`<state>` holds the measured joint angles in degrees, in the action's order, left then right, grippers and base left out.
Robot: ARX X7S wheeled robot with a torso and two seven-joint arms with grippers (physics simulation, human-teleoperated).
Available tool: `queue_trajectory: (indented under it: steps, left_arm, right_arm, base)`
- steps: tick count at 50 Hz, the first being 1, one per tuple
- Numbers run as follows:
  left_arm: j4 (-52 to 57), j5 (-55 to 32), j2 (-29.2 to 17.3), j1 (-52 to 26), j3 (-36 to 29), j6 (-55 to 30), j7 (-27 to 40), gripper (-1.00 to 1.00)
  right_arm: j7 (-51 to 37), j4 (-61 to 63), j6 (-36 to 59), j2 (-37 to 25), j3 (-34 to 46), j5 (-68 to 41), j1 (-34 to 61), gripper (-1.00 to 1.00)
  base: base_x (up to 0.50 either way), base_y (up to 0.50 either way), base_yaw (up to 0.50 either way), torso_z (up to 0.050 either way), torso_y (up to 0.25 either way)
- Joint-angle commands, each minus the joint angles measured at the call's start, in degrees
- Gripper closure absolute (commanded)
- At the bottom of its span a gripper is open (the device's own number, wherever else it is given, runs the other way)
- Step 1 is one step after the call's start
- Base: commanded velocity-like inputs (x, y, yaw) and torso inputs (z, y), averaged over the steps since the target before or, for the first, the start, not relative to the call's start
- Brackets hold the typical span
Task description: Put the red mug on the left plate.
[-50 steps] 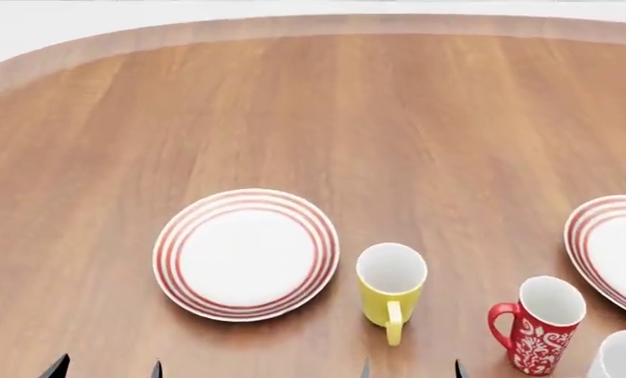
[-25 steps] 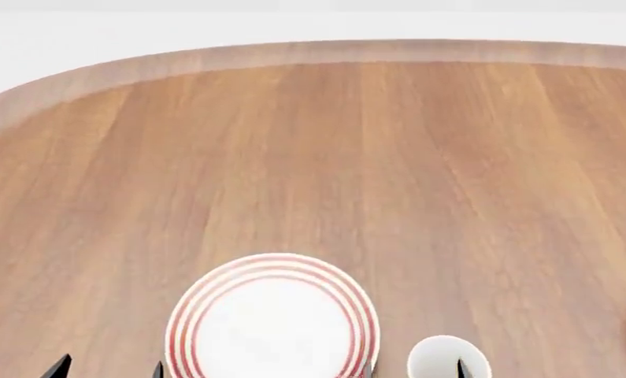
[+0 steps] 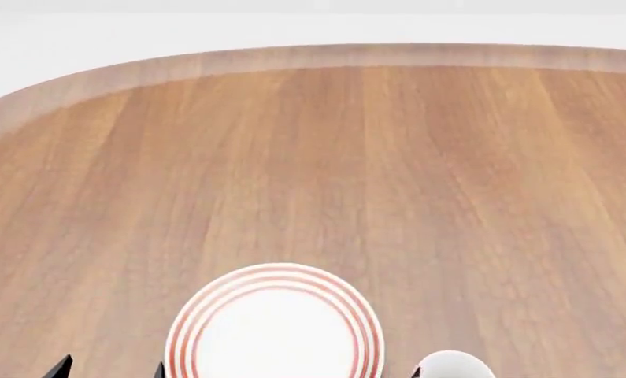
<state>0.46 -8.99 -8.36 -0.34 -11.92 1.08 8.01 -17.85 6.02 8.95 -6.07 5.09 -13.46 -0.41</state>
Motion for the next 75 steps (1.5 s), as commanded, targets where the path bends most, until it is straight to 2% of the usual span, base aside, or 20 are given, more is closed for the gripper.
queue_trajectory:
  steps: [1,23,37,43,75]
  left_arm:
    - [-0.2,-0.4,-0.3,-0.1,-0.4,0.2,0.4,-1.00]
    - [-0.1,-1.0,-1.1,-0.2,-1.3,0.2,1.3,-1.00]
    - [-0.6,-1.1,-1.4,-0.6,-1.9,0.5,1.7,-1.00]
    - [-0.4,-1.7,-1.4,-0.5,-1.8,0.4,2.1,-1.00]
    - [-0.8,-2.2,-2.1,-0.7,-2.8,0.9,3.1,-1.00]
  right_arm:
    - [-8.2,6.5,9.5,1.6,-2.7,-3.1,-1.3,-1.00]
    - [-24.1,14.1,15.8,4.3,-10.0,-13.0,-2.4,-1.00]
    - [-27.6,12.5,14.1,3.2,-11.4,-16.2,-0.9,-1.00]
    - [-29.7,11.8,16.8,2.9,-11.8,-19.1,1.3,-1.00]
    - [-36.8,3.2,17.1,2.4,-12.2,-22.4,9.8,-1.00]
  base:
    - [0.00,0.00,0.00,0.000,0.000]
    - [0.00,0.00,0.00,0.000,0.000]
    - [0.00,0.00,0.00,0.000,0.000]
    - [0.00,0.00,0.00,0.000,0.000]
    - [0.00,0.00,0.00,0.000,0.000]
